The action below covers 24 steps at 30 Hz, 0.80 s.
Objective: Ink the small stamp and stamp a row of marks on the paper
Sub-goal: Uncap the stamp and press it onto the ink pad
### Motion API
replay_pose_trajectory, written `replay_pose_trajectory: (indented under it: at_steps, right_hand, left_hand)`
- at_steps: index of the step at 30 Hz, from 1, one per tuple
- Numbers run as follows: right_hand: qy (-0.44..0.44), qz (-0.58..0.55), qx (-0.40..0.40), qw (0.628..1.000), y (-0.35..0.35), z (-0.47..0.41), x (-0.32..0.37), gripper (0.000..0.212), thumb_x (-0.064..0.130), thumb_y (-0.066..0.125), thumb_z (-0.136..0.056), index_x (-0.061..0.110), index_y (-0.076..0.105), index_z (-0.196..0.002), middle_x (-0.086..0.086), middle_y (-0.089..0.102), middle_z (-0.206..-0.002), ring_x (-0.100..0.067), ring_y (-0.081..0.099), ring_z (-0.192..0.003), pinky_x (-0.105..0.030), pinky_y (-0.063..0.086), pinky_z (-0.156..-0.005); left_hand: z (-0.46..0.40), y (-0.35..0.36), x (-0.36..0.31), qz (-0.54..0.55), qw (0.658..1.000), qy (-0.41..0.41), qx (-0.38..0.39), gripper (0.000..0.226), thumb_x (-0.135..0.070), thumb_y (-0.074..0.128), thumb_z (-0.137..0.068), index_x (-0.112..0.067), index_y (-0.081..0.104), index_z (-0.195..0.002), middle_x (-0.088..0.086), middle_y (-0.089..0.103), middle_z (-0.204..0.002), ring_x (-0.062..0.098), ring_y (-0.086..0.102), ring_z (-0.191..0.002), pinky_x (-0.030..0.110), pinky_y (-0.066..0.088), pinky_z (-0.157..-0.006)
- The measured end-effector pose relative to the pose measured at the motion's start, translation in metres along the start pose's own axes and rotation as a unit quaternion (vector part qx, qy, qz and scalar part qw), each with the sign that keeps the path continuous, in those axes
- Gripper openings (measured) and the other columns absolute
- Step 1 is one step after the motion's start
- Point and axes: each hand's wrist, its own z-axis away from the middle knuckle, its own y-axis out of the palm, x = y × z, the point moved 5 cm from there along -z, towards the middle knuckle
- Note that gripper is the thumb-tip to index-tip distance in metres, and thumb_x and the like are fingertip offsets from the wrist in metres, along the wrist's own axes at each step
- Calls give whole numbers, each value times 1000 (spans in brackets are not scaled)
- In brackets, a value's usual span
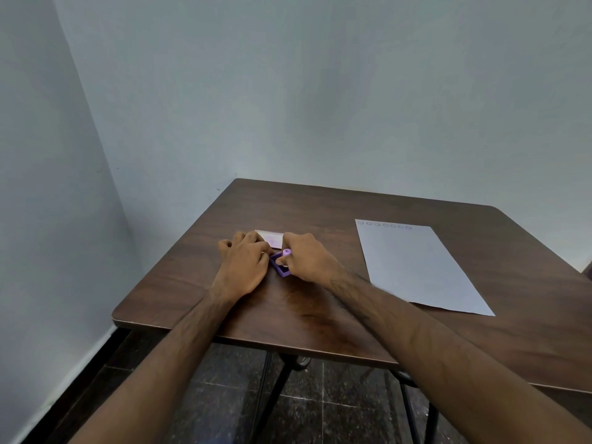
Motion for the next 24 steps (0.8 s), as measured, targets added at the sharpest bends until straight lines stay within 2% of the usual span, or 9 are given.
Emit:
replay_pose_trajectory:
  at_steps: [3,6,8,11,13,15,17,19,24]
  right_hand:
    - [11,-32,-11,999,-8,2,-5,19,22,67,-91,6,64,-101,-13,70,-104,-27,64,-93,-39,51,-76]
    - [45,-167,-89,981,-33,14,-26,17,30,72,-86,14,69,-90,1,73,-86,-7,65,-75,-23,47,-62]
    - [64,-317,-111,940,-44,21,-43,16,31,74,-87,16,70,-88,5,74,-75,0,63,-60,-18,47,-60]
    - [62,-514,-101,849,-62,41,-73,9,23,74,-90,15,73,-87,-3,75,-81,-6,64,-66,-20,53,-62]
    - [56,-591,-103,798,-73,56,-97,6,17,72,-91,13,75,-88,-7,76,-86,-10,68,-72,-21,57,-66]
    - [60,-627,-124,766,-82,69,-122,9,14,70,-92,7,72,-97,-9,77,-91,-13,71,-78,-23,59,-71]
    - [86,-616,-167,765,-88,82,-144,21,23,71,-92,5,70,-105,-9,78,-93,-16,73,-82,-25,59,-75]
    - [127,-561,-206,792,-88,94,-162,31,35,71,-91,9,70,-108,-10,78,-97,-17,74,-86,-26,58,-76]
    - [171,-515,-190,818,-71,111,-181,32,39,66,-93,10,66,-107,-14,76,-98,-23,73,-90,-31,58,-84]
  left_hand:
    - [1,-5,-5,-12,1000,6,0,28,-23,45,-94,-31,71,-100,-6,58,-108,16,46,-103,36,19,-81]
    - [3,-12,-13,-24,1000,15,-14,26,-24,46,-94,-32,67,-106,-7,60,-111,16,48,-104,37,19,-82]
    - [4,-14,-12,-27,999,14,-23,25,-22,47,-93,-31,64,-110,-7,61,-113,16,50,-104,39,23,-86]
    - [7,-19,-20,-47,998,46,-24,27,-22,49,-92,-30,61,-115,-6,61,-116,15,51,-106,38,26,-91]
    - [8,-24,-38,-53,994,94,-26,28,-23,50,-89,-29,61,-114,-5,60,-114,16,52,-105,38,28,-90]
    - [9,-26,-70,-40,984,172,-35,27,-23,47,-86,-27,61,-109,-4,59,-110,19,55,-102,38,30,-89]
    - [11,-22,-110,-35,965,258,-21,27,-23,44,-85,-26,59,-107,-4,57,-109,20,55,-102,38,34,-88]
    - [9,-11,-144,-32,954,297,18,31,-24,42,-88,-27,57,-115,-4,56,-117,17,52,-109,37,37,-93]
    - [0,21,-169,12,959,265,94,32,-34,41,-97,-28,51,-127,-3,53,-135,14,48,-124,33,32,-107]
